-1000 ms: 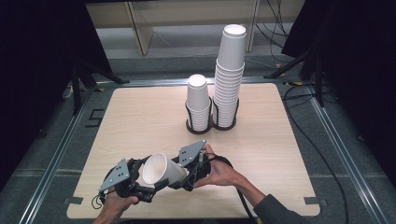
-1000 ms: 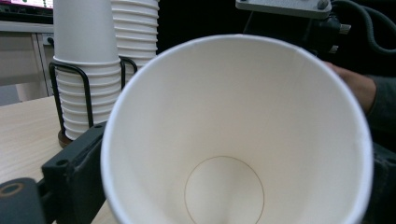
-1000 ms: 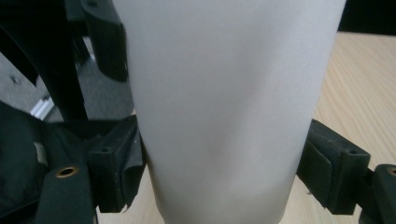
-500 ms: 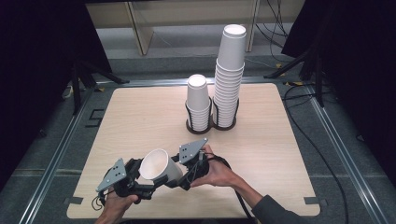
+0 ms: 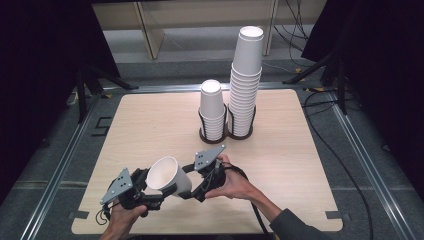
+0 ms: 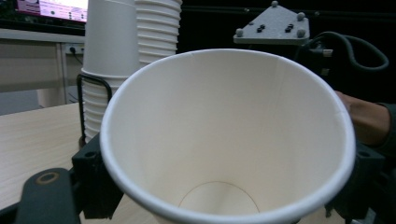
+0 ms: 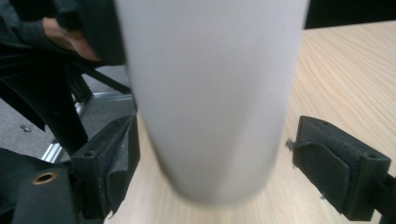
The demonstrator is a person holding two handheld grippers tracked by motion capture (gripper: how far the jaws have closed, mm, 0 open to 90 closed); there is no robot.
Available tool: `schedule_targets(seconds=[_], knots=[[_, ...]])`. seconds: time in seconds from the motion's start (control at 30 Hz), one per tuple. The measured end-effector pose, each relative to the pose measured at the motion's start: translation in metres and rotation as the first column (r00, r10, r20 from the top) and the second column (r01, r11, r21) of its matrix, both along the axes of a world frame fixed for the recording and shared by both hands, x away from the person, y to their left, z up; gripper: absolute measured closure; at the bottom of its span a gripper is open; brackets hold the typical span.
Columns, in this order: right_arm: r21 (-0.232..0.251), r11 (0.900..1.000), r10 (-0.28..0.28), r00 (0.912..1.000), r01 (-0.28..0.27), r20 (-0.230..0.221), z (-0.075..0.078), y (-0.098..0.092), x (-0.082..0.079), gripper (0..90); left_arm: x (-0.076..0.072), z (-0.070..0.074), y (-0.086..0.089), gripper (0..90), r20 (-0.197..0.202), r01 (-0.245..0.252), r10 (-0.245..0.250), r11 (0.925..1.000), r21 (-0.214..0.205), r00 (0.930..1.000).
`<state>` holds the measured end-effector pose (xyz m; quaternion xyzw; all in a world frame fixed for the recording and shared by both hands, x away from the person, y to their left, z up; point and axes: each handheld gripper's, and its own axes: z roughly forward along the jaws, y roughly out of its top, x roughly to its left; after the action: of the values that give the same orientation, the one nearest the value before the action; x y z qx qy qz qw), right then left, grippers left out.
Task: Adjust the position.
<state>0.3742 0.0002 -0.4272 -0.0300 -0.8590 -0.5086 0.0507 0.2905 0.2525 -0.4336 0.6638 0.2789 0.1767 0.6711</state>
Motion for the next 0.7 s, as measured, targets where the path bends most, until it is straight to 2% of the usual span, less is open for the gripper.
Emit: schedule_targets(seconds=[0.1, 0.2, 0.3, 0.37, 0.4, 0.47, 0.53, 0.7], knots=[[-0.025, 0.9983, -0.051, 0.9984, 0.052, 0.026, 0.001, -0.010, 0.003, 16.4, 0.002, 0.000, 0.002, 15.9, 0.000, -0.052, 0.052, 0.9984, 0.023, 0.9987], [-0.039, 0.9937, -0.103, 0.9939, 0.105, 0.038, 0.000, -0.020, 0.006, 16.8, 0.005, 0.001, 0.006, 15.9, 0.001, -0.101, 0.101, 0.9934, 0.054, 0.9949], [-0.057, 0.9857, -0.155, 0.9864, 0.158, 0.054, 0.001, -0.031, 0.007, 17.7, 0.008, 0.002, 0.009, 15.8, 0.008, -0.147, 0.147, 0.9860, 0.078, 0.9891], [-0.057, 0.9806, -0.185, 0.9815, 0.187, 0.051, 0.001, -0.039, 0.007, 18.9, 0.010, 0.003, 0.012, 15.8, 0.026, -0.182, 0.180, 0.9773, 0.109, 0.9833], [-0.057, 0.9766, -0.203, 0.9766, 0.207, 0.070, 0.002, -0.043, 0.008, 18.7, 0.012, 0.003, 0.013, 15.7, 0.034, -0.197, 0.195, 0.9738, 0.113, 0.9803], [-0.058, 0.9691, -0.236, 0.9697, 0.240, 0.062, 0.002, -0.051, 0.008, 18.9, 0.015, 0.003, 0.016, 15.7, 0.029, -0.221, 0.219, 0.9687, 0.114, 0.9753], [-0.055, 0.9639, -0.257, 0.9643, 0.261, 0.064, 0.002, -0.058, 0.008, 18.9, 0.019, 0.004, 0.018, 15.7, 0.024, -0.242, 0.240, 0.9627, 0.122, 0.9704], [-0.062, 0.9569, -0.280, 0.9581, 0.284, 0.060, 0.000, -0.072, 0.003, 19.1, 0.029, 0.002, 0.023, 15.7, 0.021, -0.284, 0.283, 0.9500, 0.130, 0.9588]])
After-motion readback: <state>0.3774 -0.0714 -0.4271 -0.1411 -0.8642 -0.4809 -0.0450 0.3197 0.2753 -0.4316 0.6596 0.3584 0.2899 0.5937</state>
